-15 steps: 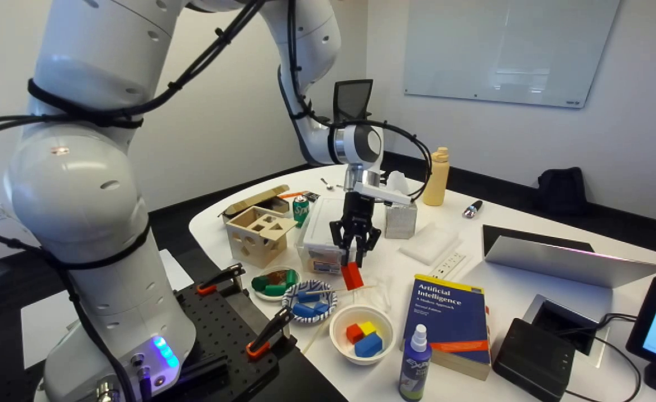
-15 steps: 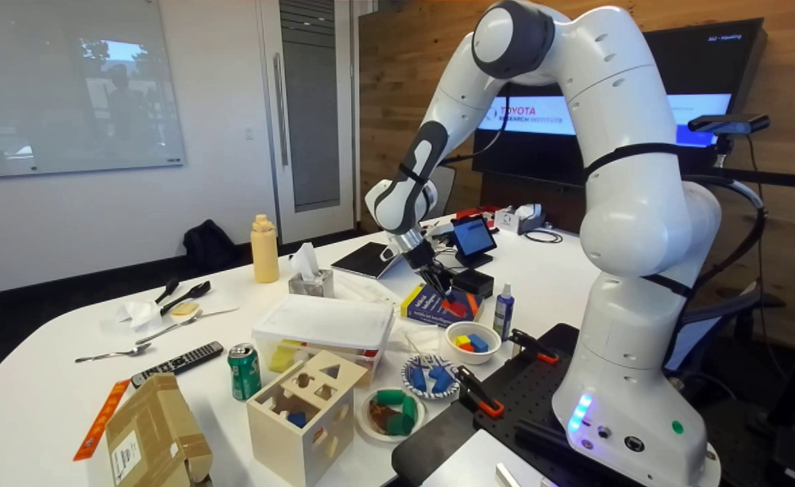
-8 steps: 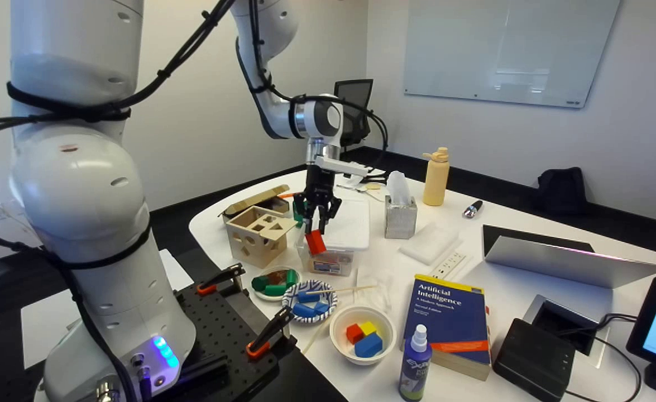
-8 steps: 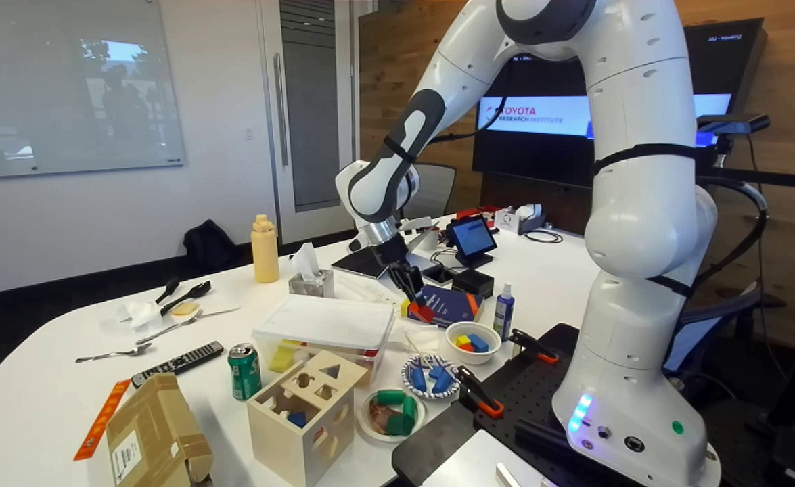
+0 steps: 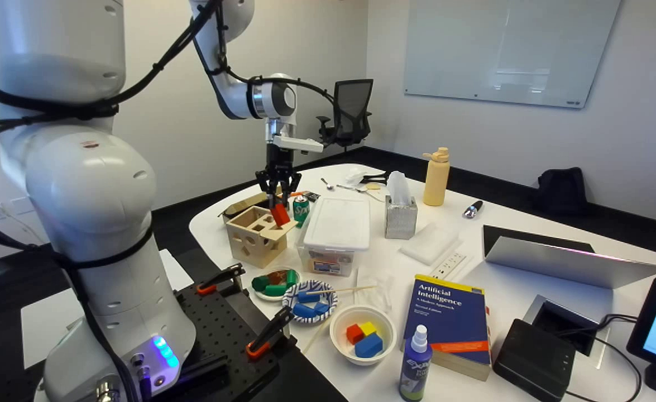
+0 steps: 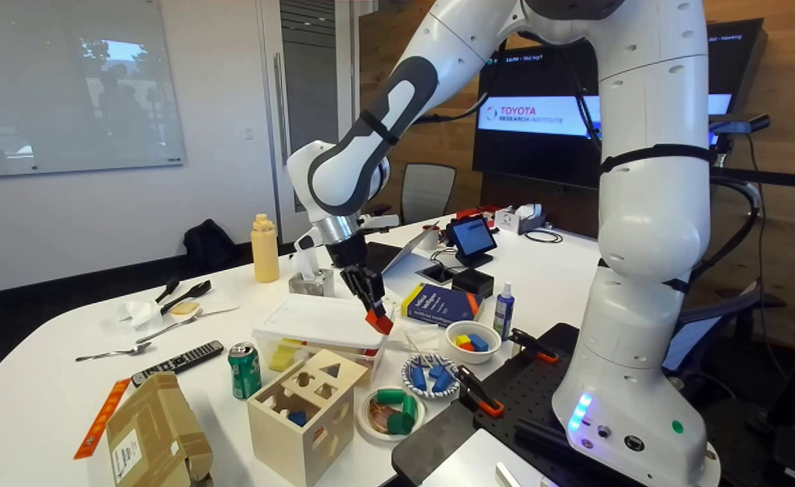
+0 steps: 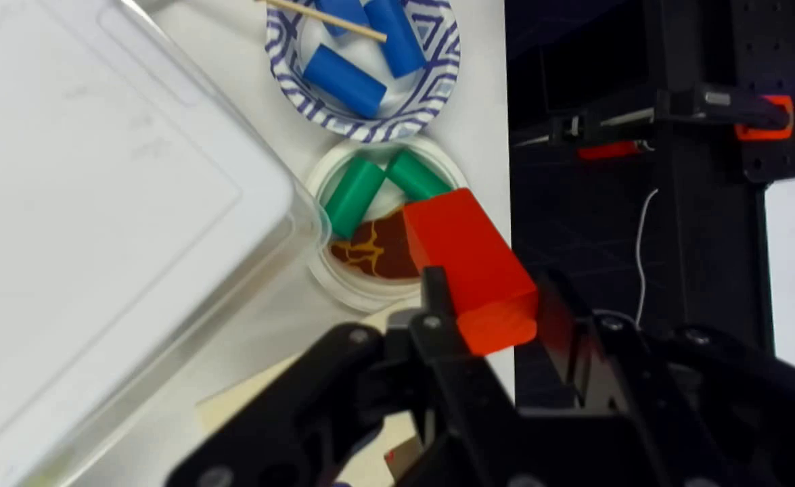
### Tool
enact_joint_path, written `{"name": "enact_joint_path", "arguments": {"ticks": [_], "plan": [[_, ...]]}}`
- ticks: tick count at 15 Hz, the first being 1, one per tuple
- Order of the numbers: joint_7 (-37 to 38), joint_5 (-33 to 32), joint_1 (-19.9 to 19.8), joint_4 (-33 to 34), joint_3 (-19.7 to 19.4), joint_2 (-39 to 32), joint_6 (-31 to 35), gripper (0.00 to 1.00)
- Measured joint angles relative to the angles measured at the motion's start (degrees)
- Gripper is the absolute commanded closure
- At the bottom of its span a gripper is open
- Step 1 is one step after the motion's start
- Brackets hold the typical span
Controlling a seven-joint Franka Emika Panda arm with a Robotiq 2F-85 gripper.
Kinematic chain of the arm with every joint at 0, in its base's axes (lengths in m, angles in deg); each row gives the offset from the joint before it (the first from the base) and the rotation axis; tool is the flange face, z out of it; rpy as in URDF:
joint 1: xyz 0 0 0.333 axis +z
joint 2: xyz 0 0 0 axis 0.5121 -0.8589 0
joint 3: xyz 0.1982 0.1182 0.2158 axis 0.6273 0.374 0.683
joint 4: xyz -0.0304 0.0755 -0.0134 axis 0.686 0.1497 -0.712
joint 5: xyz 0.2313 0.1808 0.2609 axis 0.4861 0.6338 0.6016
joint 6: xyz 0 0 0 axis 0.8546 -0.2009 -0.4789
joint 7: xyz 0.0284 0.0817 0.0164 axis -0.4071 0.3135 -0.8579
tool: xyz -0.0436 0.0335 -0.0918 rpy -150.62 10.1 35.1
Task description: Place the orange block inside the wooden object through the square whole
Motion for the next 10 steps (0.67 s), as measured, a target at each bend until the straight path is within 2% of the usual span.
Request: {"name": "enact_joint_path", "arguments": {"ticks": [5, 10], "plan": [[-1.48, 5.73, 1.11, -0.17, 1.65, -0.93, 6.17, 0.88], [-8.56, 12.42, 0.90, -0.17, 1.89, -3.44, 11.29, 0.88]]}}
